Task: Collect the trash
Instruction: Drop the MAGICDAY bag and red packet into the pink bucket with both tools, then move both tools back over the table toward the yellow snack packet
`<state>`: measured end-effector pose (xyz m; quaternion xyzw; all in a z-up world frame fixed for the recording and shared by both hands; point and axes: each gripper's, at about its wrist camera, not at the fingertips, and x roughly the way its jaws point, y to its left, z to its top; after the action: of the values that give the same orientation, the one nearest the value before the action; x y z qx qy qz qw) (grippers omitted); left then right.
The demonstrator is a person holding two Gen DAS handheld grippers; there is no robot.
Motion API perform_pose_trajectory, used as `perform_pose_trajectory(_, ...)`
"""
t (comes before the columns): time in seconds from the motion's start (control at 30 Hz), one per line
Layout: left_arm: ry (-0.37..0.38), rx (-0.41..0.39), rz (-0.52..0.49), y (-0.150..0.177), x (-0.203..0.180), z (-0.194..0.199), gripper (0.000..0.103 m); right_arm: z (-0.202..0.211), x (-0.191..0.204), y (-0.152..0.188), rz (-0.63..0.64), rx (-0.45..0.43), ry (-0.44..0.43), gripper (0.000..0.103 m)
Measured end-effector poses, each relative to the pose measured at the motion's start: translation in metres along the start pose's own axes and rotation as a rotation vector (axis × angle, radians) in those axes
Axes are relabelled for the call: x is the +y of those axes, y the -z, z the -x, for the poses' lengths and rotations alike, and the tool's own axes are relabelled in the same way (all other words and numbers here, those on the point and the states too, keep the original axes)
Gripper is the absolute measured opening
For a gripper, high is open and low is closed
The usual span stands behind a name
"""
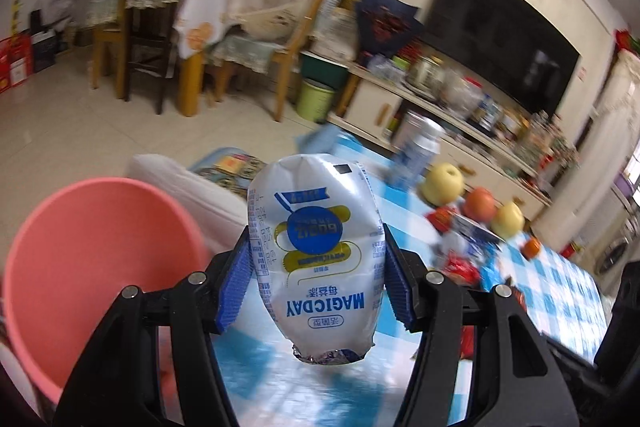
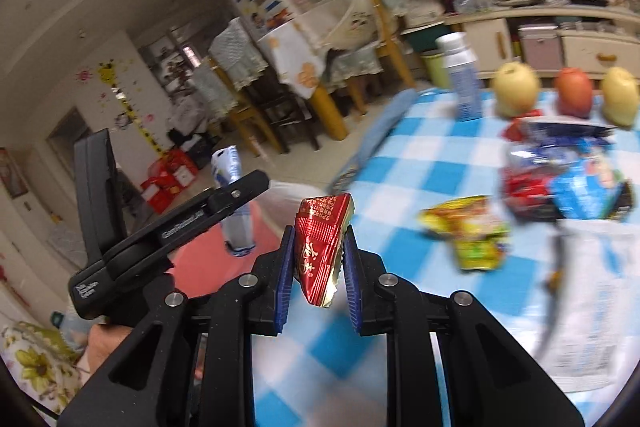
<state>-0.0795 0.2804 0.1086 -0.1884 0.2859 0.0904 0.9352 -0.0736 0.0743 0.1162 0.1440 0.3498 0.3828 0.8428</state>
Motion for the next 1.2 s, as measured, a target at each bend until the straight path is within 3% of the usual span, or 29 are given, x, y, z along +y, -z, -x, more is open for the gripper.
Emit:
perform_pose_trajectory(0.2, -0.152, -0.030, 0.089, -0.017, 0.061, 0.020, 0.060, -0.047, 0.063, 0.003, 0.069, 0.059, -0.085, 0.024)
perform_pose_trajectory(0.47, -0.288, -0.041, 0.200, -0.025, 0.118, 0.033, 0.060, -0.101, 0.126, 0.012, 0.157, 0.141, -0.138, 0.025)
perform_pose_trajectory(0.53, -0.336, -0.037, 0.223, -0.025, 0.129, 0.033, 0.069, -0.116, 0.133, 0.016, 0.164, 0.174, -0.124, 0.028)
perform_pose_trajectory(0.63, -0.374, -0.039, 0.258, -0.025, 0.140, 0.033, 0.084, -0.130, 0.133, 0.025, 0.150, 0.203, -0.071, 0.046)
perform_pose_trajectory(0.67, -0.383, -0.045, 0.263, -0.024, 0.143, 0.035, 0.085, -0.129, 0.132, 0.028, 0.151, 0.194, -0.043, 0.058)
perform_pose_trajectory(0.7, -0.383, -0.054, 0.264, -0.024, 0.143, 0.036, 0.085, -0.126, 0.130, 0.030, 0.157, 0.178, -0.013, 0.068)
perform_pose_trajectory(0.8, -0.359, -0.100, 0.247, -0.023, 0.138, 0.039, 0.086, -0.114, 0.121, 0.035, 0.168, 0.135, 0.057, 0.076)
perform_pose_trajectory(1.1, -0.213, -0.263, 0.063, -0.018, 0.088, 0.044, 0.090, -0.080, 0.086, 0.047, 0.157, 0.080, 0.172, 0.082)
perform_pose_trajectory(1.2, -0.186, -0.268, -0.028, -0.015, 0.064, 0.039, 0.090, -0.069, 0.075, 0.053, 0.170, 0.077, 0.220, 0.082)
